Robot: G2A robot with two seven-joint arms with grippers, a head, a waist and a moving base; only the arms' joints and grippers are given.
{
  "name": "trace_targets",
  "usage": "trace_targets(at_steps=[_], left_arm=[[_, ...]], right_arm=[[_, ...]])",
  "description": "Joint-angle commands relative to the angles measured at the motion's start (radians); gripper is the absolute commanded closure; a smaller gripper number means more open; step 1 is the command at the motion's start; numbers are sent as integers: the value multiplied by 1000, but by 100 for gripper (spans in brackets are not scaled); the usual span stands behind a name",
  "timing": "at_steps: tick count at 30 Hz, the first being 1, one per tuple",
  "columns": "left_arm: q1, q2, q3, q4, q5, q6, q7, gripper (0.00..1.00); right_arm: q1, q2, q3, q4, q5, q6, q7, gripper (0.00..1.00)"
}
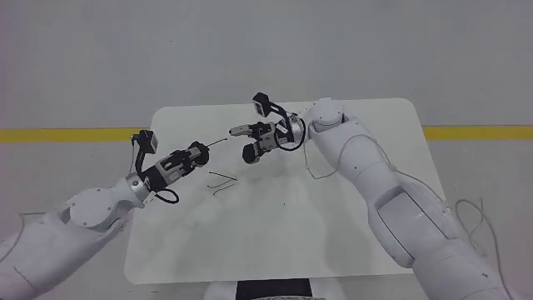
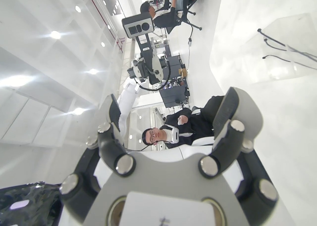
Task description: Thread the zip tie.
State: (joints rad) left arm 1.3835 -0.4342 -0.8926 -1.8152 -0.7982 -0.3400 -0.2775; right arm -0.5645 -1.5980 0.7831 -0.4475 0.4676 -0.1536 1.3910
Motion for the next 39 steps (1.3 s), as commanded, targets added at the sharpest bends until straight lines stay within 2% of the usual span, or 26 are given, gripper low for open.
trace_targets(at_steps=[1, 7, 9, 10, 13, 15, 17, 23, 24, 30, 34, 39], left_arm=[[-2, 1, 4, -1, 2, 0, 6, 100], [-1, -1, 5, 0, -5, 2, 9, 100], [-6, -10, 3, 11, -35, 0, 7, 100], [-7, -17, 2, 18, -63, 0, -15, 100], [-11, -35, -15, 46, -125, 0, -84, 100], [-7, -48, -34, 63, -169, 0, -137, 100], [3, -66, -61, 100, -207, 0, -198, 100], [34, -125, -126, 173, -245, 0, -348, 100], [34, -128, -132, 177, -243, 0, -352, 100], [34, -128, -132, 177, -243, 0, -352, 100], [34, -128, -132, 177, -243, 0, -352, 100], [34, -128, -132, 177, -243, 0, -352, 100]], right_arm=[[1, 0, 1, 2, 0, 1, -1, 0], [-5, 1, 2, -2, -3, -1, -22, 0], [-21, 6, 7, -28, -21, -39, -74, 0], [-51, 8, 36, -54, 49, -96, -47, 0], [-81, 18, 64, -81, 81, -186, -18, 0], [-94, 21, 77, -105, 94, -186, -1, 0], [-118, 22, 85, -137, 107, -186, -1, 0], [-141, 16, 86, -156, 152, -186, -1, 0], [-141, 16, 86, -156, 152, -186, -1, 0], [-144, 16, 87, -158, 152, -183, -9, 0], [-175, 18, 99, -190, 165, -116, -113, 0], [-192, 21, 111, -214, 169, -92, -148, 0]])
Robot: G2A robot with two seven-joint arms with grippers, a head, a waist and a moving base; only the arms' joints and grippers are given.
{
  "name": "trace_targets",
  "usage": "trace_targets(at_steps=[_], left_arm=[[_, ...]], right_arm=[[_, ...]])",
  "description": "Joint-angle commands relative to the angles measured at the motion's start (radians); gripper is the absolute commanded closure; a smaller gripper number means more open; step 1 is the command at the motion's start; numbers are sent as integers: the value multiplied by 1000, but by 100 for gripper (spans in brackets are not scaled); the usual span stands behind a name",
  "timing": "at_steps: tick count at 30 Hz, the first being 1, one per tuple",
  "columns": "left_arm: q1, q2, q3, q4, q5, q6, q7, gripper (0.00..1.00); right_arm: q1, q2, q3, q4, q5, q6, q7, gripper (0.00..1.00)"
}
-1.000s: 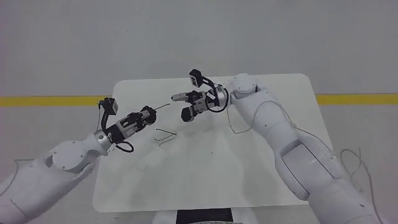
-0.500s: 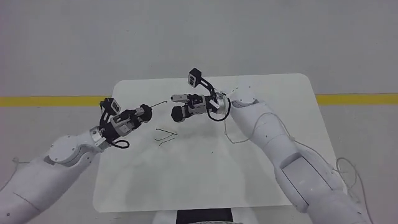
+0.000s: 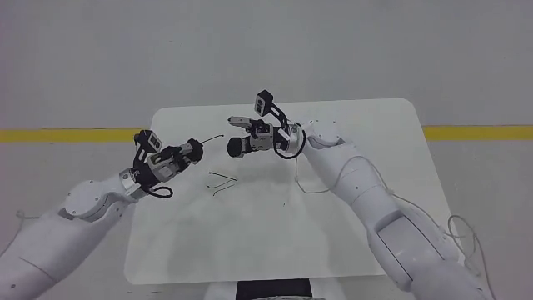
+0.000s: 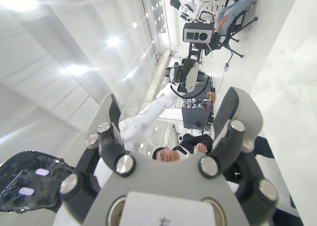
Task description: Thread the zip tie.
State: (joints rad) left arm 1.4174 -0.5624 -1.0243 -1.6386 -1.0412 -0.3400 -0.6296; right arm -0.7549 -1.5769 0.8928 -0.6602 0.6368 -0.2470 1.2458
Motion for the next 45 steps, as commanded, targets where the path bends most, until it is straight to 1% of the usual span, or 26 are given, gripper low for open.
trace_targets(at_steps=[1, 2, 3, 4, 5, 7, 8, 9, 11, 17, 24, 27, 29, 32, 35, 38, 41, 42, 45], left_arm=[[0, 0, 0, 0, 0, 0, 0, 100], [0, 0, 0, 0, 0, 0, 0, 100], [0, 0, 0, 0, 0, 0, 0, 100], [0, 0, 0, 0, 0, 0, 0, 100], [0, 0, 0, 0, 0, 0, 0, 100], [0, 0, 0, 0, 0, 0, 0, 100], [0, 0, 0, 0, 0, 0, 0, 100], [0, 0, 0, 0, 0, 0, 0, 100], [0, 0, 0, 0, 0, 0, 0, 100], [0, 0, 0, 0, 0, 0, 0, 100], [0, 0, 0, 0, 0, 0, 0, 100], [0, 0, 0, 0, 0, 0, 0, 100], [0, 0, 0, 0, 0, 0, 0, 100], [0, 0, 0, 0, 0, 0, 0, 100], [0, 0, 0, 0, 0, 0, 0, 100], [0, 0, 0, 0, 0, 0, 0, 100], [0, 0, 0, 0, 0, 0, 0, 100], [0, 0, 0, 0, 0, 0, 0, 100], [0, 0, 0, 0, 0, 0, 0, 100]], right_arm=[[-3, 1, 2, -2, -3, 1, -9, 0], [-5, 1, 3, -3, -6, -5, -15, 4], [-7, 1, 3, -3, -7, -8, -17, 15], [-9, 1, 5, -1, -4, -11, -18, 29], [-12, 0, 6, 3, -1, -16, -20, 38], [-14, -1, 7, 10, 1, -22, -25, 52], [-15, -2, 7, 15, 4, -26, -27, 55], [-15, -3, 7, 19, 4, -29, -28, 56], [-15, -5, 8, 24, 8, -35, -32, 61], [-9, -14, 5, 43, 18, -48, -31, 68], [6, -29, -9, 66, 27, -50, -24, 75], [13, -37, -15, 80, 29, -52, -24, 76], [19, -41, -18, 90, 29, -54, -24, 80], [26, -46, -20, 108, 29, -55, -30, 82], [31, -50, -19, 124, 30, -57, -32, 84], [34, -52, -18, 134, 30, -59, -34, 90], [36, -55, -16, 141, 29, -59, -35, 93], [37, -56, -16, 144, 28, -59, -36, 92], [39, -58, -14, 148, 26, -61, -36, 94]])
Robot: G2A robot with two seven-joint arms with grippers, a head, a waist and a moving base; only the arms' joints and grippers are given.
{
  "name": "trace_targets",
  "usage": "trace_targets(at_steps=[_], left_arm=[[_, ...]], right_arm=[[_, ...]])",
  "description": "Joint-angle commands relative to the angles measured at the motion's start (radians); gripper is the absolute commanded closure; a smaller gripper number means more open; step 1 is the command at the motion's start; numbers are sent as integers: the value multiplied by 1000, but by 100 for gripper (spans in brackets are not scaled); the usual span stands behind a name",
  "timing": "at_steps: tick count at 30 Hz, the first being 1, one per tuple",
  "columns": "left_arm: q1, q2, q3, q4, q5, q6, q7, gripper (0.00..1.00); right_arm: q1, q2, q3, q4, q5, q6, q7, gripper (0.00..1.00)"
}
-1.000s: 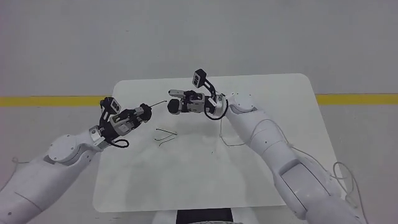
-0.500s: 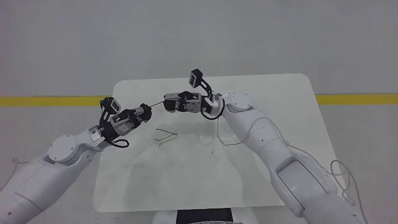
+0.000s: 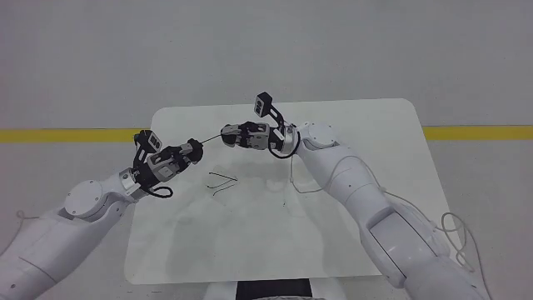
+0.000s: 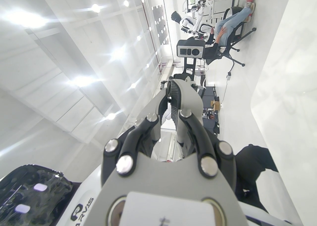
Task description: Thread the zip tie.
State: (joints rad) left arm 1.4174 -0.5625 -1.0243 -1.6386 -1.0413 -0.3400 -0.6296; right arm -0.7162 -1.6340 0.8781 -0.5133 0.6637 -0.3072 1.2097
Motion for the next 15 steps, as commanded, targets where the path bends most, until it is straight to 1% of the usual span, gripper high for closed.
trace_targets(at_steps=[1, 2, 3, 15], left_arm=[[0, 0, 0, 0, 0, 0, 0, 100], [0, 0, 0, 0, 0, 0, 0, 100], [0, 0, 0, 0, 0, 0, 0, 100], [0, 0, 0, 0, 0, 0, 0, 100]], right_arm=[[1, -1, 1, 2, -2, -2, 0, 95], [1, -1, 2, 3, -2, -3, 0, 96], [1, -2, 2, 4, -3, -3, 0, 100], [-1, -4, 13, 13, -13, -14, 2, 100]])
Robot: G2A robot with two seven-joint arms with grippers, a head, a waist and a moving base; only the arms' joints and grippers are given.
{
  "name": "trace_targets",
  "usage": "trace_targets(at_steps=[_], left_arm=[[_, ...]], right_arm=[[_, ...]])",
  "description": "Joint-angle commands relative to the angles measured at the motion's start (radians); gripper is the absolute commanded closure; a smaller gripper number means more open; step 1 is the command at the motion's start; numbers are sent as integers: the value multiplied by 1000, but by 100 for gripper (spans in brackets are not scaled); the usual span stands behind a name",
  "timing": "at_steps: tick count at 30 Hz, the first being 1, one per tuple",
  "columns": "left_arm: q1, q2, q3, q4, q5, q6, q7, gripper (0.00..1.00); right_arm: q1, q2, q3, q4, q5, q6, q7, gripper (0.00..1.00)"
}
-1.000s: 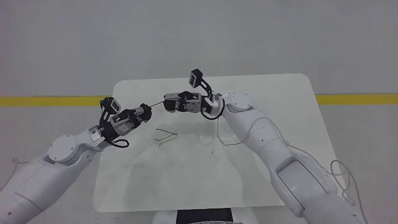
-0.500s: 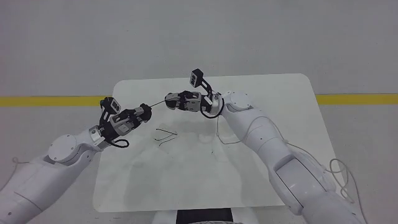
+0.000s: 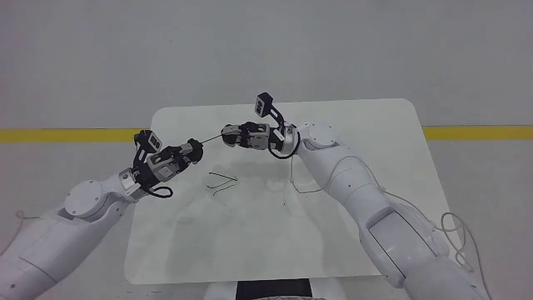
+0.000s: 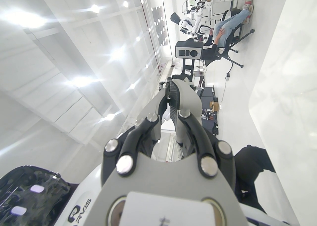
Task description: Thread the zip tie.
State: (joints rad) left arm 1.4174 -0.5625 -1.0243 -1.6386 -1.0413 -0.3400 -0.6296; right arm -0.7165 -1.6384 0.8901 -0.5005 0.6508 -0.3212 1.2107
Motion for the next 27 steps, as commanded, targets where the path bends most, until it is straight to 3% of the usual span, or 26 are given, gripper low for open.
trace_targets(at_steps=[1, 2, 3, 14, 27], left_arm=[[0, 0, 0, 0, 0, 0, 0, 100], [0, 0, 0, 0, 0, 0, 0, 100], [0, 0, 0, 0, 0, 0, 0, 100], [0, 0, 0, 0, 0, 0, 0, 100], [0, 0, 0, 0, 0, 0, 0, 100]], right_arm=[[-1, 0, 2, 0, 0, 1, 1, 100], [-2, 0, 4, -1, 2, -1, 3, 65], [-3, -1, 5, -1, 3, -2, 8, 62], [-5, -2, 13, -4, -7, -13, 11, 69], [-12, -2, 23, -19, -22, -18, 19, 100]])
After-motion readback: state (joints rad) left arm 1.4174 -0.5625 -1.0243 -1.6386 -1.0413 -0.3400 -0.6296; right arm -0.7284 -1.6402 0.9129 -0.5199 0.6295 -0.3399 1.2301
